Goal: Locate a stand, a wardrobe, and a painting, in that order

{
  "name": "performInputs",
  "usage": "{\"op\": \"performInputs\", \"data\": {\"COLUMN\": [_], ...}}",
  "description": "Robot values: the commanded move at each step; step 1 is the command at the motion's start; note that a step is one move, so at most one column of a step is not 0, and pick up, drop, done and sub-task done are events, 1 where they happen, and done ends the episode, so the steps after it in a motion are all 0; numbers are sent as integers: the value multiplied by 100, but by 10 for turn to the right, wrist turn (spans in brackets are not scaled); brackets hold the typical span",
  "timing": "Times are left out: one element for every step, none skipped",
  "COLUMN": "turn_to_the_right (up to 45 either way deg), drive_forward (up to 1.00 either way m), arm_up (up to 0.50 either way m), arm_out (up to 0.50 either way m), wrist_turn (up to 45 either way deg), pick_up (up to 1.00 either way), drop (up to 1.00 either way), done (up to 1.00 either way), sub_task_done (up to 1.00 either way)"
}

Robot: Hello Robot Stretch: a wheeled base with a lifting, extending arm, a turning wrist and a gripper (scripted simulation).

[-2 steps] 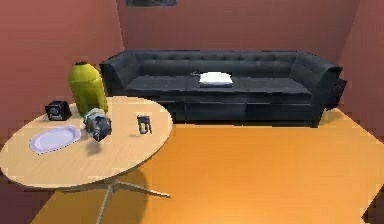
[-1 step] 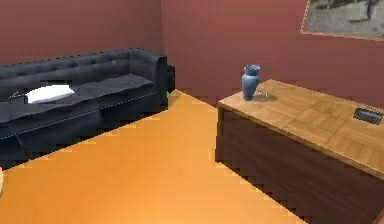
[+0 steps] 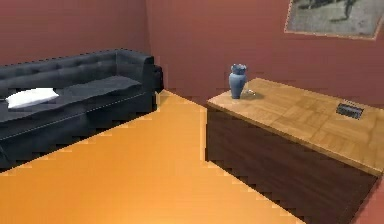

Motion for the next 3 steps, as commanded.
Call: {"op": "performInputs", "data": {"turn_to_the_right": [0,240,0], "drive_forward": [5,0,40], "arm_up": [0,0,0], "arm_out": [0,0,0], "wrist_turn": [0,0,0], "pick_up": [0,0,0], "drop": [0,0,0], "done": [0,0,0], "sub_task_done": [0,0,0]}}
